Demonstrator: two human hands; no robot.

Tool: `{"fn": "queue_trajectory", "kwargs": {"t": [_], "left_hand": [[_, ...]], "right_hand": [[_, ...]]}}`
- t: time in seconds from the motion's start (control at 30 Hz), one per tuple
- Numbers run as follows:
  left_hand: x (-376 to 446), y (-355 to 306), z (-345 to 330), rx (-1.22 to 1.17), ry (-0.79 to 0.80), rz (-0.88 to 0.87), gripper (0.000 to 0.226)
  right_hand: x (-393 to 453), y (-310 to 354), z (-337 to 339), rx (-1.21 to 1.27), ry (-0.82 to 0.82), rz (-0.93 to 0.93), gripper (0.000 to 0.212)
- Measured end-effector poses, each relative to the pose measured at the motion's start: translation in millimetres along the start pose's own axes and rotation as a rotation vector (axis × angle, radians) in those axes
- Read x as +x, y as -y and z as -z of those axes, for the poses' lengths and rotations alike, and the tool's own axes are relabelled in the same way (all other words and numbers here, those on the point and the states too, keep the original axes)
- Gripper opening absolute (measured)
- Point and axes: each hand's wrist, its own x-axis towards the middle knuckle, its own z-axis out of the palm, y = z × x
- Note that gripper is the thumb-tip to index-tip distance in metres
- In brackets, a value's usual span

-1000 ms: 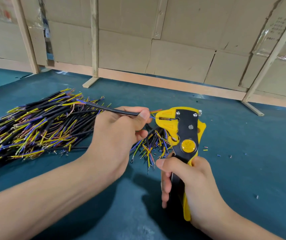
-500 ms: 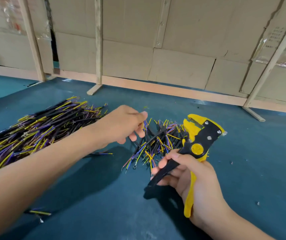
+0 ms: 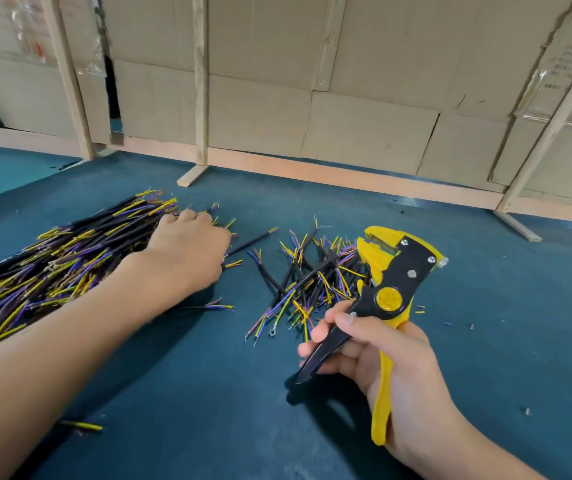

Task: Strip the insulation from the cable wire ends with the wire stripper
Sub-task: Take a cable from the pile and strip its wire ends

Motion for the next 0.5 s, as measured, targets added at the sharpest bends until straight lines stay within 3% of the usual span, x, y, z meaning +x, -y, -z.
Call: {"fn": "queue_trajectory", "kwargs": {"t": [0.13,0.23,0.43,0.5], "left_hand": [[-10,-14,-6,0.009,-0.165,0.036,0.044],[-13,-22,-7,0.051,-0.067,0.049,0.052],[-19,-23,5,-0.137,0.003,0.005,0.005],[-26,-19,11,-0.189,0.051,0.002,0.004]], "right_hand": [[0,1,1,0.019,-0.007,-0.005,0.014],[1,1,2,0.021,-0.017,-0.013,0.014],[1,2,2,0.02,-0.016,-0.024,0.01],[2,2,2,0.025,-0.021,-0.026,0.01]]}}
